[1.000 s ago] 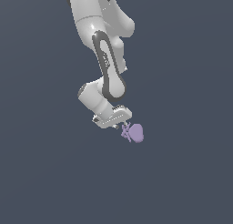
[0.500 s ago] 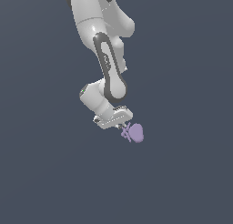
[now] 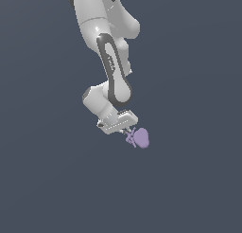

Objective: Pick up the object and move it to a goal position.

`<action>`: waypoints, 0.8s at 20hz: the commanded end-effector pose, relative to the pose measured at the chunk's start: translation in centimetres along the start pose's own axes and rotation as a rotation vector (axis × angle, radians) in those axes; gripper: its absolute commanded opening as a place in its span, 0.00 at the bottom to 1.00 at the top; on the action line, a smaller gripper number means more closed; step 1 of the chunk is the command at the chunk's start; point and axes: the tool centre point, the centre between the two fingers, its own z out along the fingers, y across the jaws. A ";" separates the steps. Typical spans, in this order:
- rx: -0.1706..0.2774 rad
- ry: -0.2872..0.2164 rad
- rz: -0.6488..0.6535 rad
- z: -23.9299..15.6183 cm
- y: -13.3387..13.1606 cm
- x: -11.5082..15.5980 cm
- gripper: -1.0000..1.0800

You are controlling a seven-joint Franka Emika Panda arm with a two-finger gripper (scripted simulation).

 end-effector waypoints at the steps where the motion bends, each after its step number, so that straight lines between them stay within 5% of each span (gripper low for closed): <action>1: 0.000 0.001 0.000 -0.4 -0.2 0.1 0.00; 16: -0.003 -0.004 0.000 -9.7 -5.0 2.8 0.00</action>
